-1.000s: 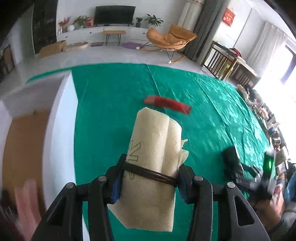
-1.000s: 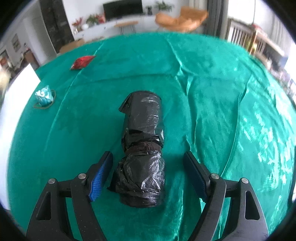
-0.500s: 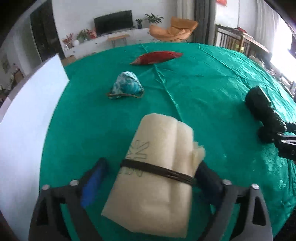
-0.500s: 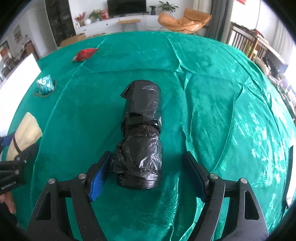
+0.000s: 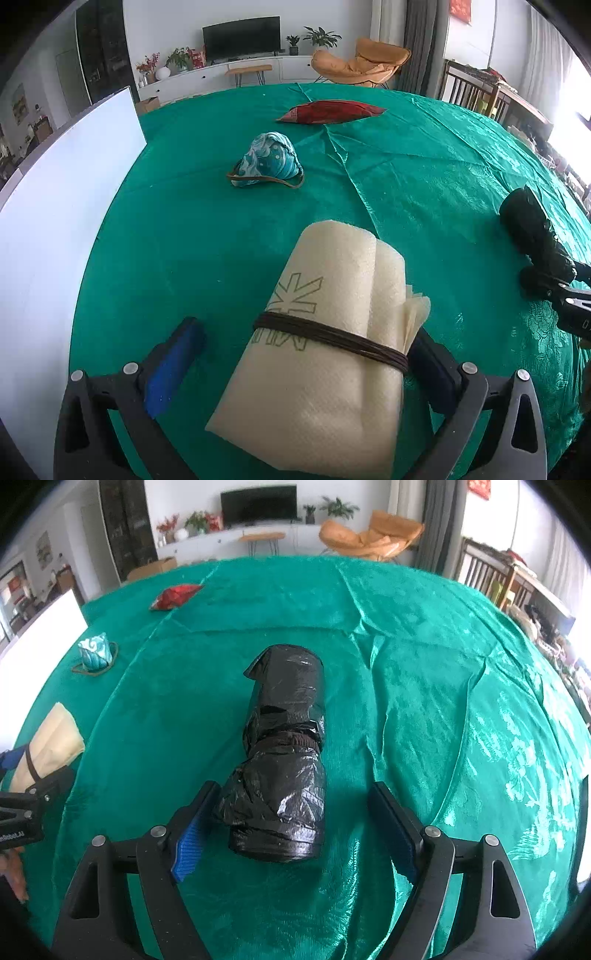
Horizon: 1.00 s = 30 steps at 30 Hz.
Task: Organize soft objects
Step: 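Grasp the cream strapped cloth roll with the left tool while the right tool holds the black roll, then carry cream roll and black roll into the white box and release both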
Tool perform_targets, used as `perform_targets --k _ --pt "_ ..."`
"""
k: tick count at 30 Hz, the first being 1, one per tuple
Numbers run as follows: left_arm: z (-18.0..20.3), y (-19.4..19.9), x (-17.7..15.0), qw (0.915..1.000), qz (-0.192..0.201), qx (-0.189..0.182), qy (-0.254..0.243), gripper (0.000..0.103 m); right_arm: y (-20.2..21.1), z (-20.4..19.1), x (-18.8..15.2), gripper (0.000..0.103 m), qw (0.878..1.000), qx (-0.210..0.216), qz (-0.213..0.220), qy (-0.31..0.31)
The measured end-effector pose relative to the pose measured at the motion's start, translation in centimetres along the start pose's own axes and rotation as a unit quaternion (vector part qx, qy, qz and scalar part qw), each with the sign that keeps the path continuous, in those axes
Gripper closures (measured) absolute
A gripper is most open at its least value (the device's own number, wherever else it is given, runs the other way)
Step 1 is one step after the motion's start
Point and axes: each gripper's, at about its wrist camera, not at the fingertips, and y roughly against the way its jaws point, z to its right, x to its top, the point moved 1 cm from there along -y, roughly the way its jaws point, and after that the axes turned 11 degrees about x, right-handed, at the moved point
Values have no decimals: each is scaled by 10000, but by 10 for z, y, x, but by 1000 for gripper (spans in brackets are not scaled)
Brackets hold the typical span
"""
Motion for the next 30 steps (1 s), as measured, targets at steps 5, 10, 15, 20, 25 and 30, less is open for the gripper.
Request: perform_targets --k 5,10,15,20,25,30 --pt "2 -1 3 10000 -30 -9 -38 0 -5 4 19 20 9968 160 -765 -192" --pt "2 3 5 9987 -290 -235 -360 14 -5 12 35 68 9934 359 -919 -582" --pt "-21 22 12 9962 -111 -855 115 57 17 -7 42 68 9920 717 -805 -662" --pt "-61 72 24 9869 245 -1356 839 57 63 -68 66 68 9901 1329 -384 -248" --pt "-141 146 39 9809 992 -1127 1235 57 107 -171 95 68 9698 2404 -56 404" --pt "-240 179 28 9792 1167 -63 1656 50 114 -281 109 67 9359 3399 -165 906"
